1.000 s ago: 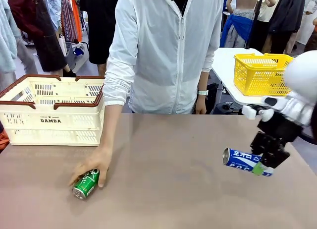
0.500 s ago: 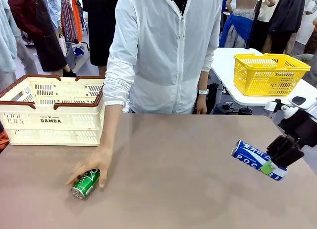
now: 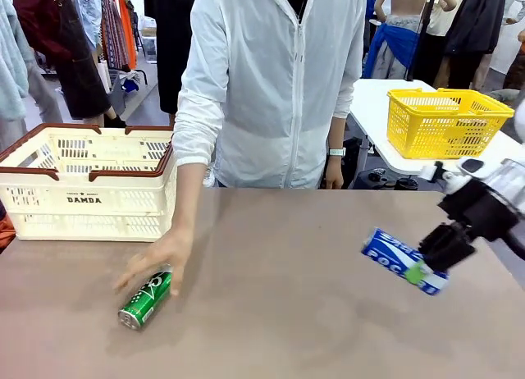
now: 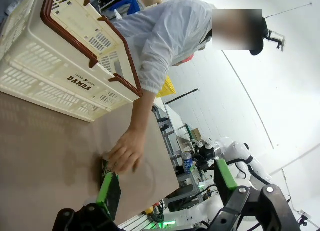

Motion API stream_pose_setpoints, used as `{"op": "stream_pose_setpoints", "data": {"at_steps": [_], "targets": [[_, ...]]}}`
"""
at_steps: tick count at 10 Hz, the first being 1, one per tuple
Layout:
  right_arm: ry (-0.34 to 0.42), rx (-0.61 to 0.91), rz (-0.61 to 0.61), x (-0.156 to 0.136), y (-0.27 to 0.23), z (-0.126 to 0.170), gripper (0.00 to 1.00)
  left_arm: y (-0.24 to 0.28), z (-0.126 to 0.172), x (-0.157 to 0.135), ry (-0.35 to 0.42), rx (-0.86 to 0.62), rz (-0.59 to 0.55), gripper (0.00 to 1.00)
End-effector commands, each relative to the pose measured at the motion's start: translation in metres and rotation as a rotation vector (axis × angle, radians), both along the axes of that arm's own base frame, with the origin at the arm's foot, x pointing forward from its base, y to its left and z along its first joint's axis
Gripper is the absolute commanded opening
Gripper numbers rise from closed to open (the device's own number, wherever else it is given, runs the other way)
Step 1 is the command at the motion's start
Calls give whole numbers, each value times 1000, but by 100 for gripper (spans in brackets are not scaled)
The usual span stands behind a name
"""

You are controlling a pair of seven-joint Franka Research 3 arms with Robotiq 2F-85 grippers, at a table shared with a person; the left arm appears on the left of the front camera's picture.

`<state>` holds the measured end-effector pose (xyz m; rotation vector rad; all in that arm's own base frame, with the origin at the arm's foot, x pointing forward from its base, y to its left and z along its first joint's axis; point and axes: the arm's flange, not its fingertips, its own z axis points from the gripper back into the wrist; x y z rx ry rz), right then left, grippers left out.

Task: Place the drinks into the Shopping basket.
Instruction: Pick up one drink and place it into the Shopping basket.

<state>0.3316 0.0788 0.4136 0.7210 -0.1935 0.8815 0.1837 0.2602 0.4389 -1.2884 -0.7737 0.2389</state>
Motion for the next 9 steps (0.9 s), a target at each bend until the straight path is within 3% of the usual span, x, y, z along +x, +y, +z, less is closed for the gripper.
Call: {"op": "stream_pose_setpoints", "data": {"at_steps": [1, 3, 6, 8, 9], "targets": [[-6, -77, -163, -6, 69, 23, 0, 1, 1, -1, -31, -4, 5, 100], [23, -127, -328, -21, 143, 21, 0, 1, 1, -1, -31, -4, 5, 100], [-38, -234, -635, -19, 251, -5, 0, 1, 1, -1, -31, -4, 5, 100], [-54, -367, -578, -9, 293, -28, 0, 1, 1, -1, -31, -4, 5, 100], [-6, -412, -519, 3, 305, -43, 0, 1, 1, -1, -31, -4, 5, 100]]}}
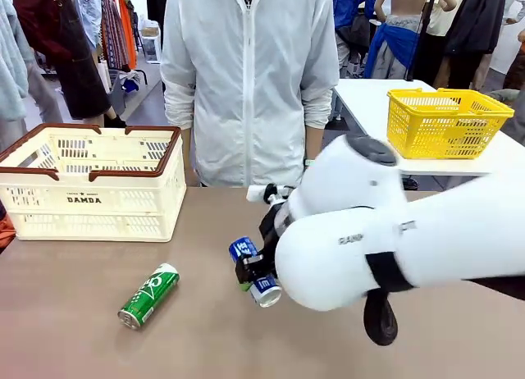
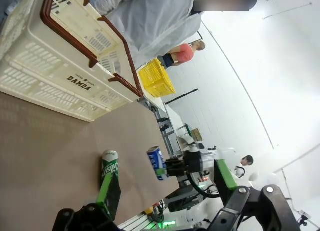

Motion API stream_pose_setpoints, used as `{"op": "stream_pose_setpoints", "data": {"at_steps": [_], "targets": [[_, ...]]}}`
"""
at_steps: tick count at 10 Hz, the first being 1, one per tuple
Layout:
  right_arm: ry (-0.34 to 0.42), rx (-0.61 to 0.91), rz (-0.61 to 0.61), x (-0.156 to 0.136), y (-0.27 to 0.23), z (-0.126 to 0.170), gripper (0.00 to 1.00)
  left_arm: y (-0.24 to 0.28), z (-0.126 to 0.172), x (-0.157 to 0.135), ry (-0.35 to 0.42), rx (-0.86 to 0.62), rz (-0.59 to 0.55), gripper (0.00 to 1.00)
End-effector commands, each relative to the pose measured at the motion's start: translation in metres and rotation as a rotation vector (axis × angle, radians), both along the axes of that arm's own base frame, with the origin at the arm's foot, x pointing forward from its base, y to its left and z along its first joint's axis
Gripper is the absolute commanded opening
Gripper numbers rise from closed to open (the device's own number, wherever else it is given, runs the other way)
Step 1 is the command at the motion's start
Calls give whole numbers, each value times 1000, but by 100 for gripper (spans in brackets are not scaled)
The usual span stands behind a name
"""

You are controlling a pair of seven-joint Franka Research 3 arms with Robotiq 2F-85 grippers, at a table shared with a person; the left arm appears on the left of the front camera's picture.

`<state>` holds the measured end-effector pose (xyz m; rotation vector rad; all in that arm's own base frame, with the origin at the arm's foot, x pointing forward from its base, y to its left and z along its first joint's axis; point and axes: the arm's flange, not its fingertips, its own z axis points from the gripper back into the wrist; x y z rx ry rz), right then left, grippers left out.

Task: Place the drinks into the Shopping basket.
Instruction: Pick up one drink and place it into the Shopping basket.

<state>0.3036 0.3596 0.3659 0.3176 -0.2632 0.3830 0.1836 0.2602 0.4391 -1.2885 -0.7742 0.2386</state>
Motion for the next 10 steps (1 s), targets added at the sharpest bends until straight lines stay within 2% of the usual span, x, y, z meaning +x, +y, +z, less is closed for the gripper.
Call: {"op": "stream_pose_setpoints", "data": {"at_steps": [1, 2, 6, 9, 10], "targets": [[98, -96, -22, 48, 29, -11, 0, 1, 1, -1, -30, -4, 5, 100], [131, -103, -33, 57, 36, -25, 0, 1, 1, -1, -30, -4, 5, 100], [106, -148, -46, 72, 52, -53, 0, 1, 1, -1, -30, -4, 5, 100], [108, -155, -31, 72, 55, -57, 0, 1, 1, -1, -30, -4, 5, 100], [122, -156, -20, 71, 54, -57, 30, 1, 1, -1, -30, -4, 5, 100]]}}
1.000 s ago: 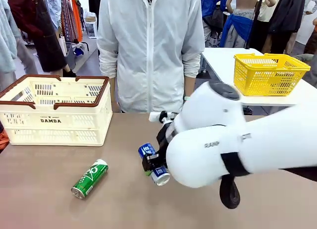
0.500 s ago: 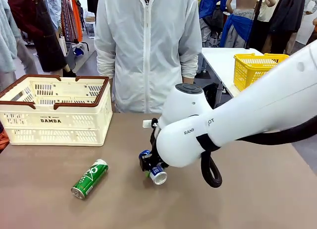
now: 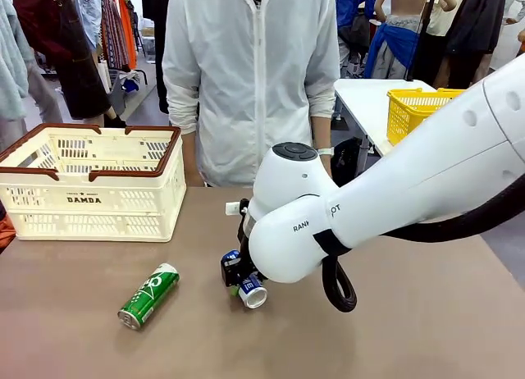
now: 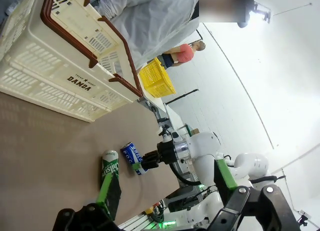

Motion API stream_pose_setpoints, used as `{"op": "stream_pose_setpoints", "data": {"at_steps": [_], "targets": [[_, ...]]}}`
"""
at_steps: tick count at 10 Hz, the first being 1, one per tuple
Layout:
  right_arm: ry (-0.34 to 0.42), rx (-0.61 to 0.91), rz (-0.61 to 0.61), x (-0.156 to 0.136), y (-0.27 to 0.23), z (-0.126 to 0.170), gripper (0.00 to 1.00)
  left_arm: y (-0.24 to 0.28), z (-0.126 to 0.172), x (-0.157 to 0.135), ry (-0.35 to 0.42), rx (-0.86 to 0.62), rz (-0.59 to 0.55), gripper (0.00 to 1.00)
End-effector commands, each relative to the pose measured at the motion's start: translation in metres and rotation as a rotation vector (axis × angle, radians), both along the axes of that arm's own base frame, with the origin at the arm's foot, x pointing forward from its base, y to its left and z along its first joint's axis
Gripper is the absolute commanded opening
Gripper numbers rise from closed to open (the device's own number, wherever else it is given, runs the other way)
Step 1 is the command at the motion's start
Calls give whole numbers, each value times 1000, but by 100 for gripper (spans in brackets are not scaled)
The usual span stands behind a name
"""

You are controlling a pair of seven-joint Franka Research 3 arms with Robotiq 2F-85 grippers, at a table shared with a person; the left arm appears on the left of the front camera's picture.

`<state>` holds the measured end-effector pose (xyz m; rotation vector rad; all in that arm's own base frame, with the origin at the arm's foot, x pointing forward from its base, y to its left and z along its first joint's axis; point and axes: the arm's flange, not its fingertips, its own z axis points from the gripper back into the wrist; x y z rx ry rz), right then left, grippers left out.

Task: Place the drinks into the Shopping basket.
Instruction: Pick up one drink and place it into the Shopping basket.

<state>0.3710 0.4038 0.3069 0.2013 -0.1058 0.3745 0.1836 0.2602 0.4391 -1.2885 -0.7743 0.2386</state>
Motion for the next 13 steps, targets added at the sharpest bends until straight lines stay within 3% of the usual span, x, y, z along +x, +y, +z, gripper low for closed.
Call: {"op": "stream_pose_setpoints", "data": {"at_steps": [1, 2, 7, 9, 11, 13], "targets": [[-5, -11, -10, 4, 9, 2, 89, 1, 1, -1, -30, -4, 5, 100], [-7, -12, -9, 3, 8, 2, 100, 1, 1, -1, -30, -4, 5, 100], [-6, -2, -16, 5, 1, 9, 100, 1, 1, -1, -30, -4, 5, 100], [22, 71, 2, 2, -22, 36, 100, 1, 1, -1, -30, -4, 5, 100], [80, 208, 6, -12, -109, 97, 100, 1, 1, -1, -30, -4, 5, 100], [158, 344, -86, -38, -241, 134, 100, 1, 1, -1, -30, -4, 5, 100]]}}
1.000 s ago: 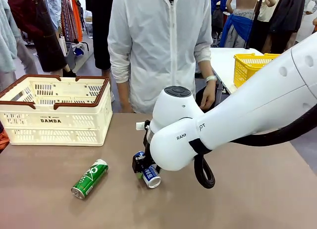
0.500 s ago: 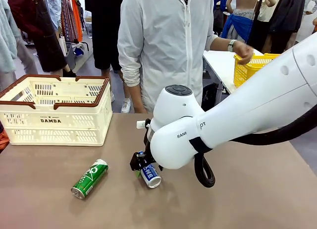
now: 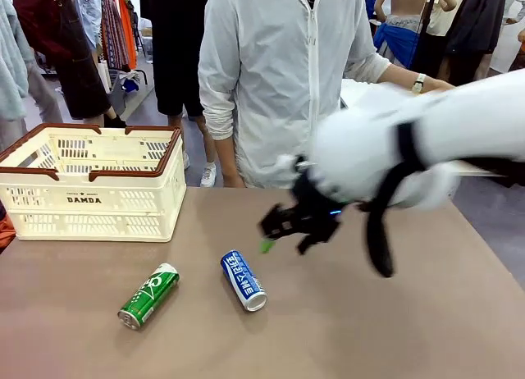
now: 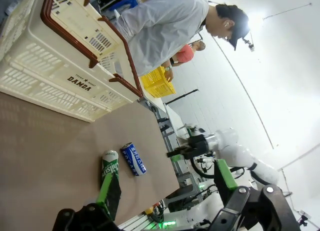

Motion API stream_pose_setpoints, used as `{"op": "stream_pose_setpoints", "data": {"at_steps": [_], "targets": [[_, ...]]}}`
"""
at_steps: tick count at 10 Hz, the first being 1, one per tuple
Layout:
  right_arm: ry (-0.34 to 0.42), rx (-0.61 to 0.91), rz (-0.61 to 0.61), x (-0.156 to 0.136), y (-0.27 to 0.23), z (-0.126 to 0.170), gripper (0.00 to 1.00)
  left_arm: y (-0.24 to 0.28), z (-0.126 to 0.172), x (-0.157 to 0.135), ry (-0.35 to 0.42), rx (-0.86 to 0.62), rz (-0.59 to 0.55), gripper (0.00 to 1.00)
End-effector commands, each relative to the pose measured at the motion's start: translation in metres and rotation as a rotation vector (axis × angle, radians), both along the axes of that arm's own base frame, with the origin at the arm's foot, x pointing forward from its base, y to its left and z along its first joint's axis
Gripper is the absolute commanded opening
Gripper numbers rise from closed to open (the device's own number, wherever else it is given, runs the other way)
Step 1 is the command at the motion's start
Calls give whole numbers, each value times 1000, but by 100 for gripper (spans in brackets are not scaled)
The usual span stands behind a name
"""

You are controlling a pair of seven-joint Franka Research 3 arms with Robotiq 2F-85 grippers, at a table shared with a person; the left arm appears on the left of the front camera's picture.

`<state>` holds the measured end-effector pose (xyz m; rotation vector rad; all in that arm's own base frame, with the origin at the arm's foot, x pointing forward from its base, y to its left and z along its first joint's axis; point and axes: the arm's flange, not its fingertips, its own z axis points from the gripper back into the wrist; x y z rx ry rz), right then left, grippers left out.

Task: Place the drinks into the Shopping basket.
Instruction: Pick up one drink and place it into the Shopping basket.

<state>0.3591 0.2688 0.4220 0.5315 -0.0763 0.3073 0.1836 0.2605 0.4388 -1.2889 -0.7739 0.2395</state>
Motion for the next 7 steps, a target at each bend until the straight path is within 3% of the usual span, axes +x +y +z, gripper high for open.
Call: {"op": "stream_pose_setpoints", "data": {"at_steps": [1, 5, 7], "targets": [[114, 180, -61, -43, -177, 22, 100, 0, 1, -1, -31, -3, 5, 100], [135, 681, -286, -71, -368, -20, 100, 0, 1, -1, -31, -3, 5, 100], [87, 871, -379, -72, -405, -53, 100, 0, 1, -1, -31, -3, 5, 100]]}}
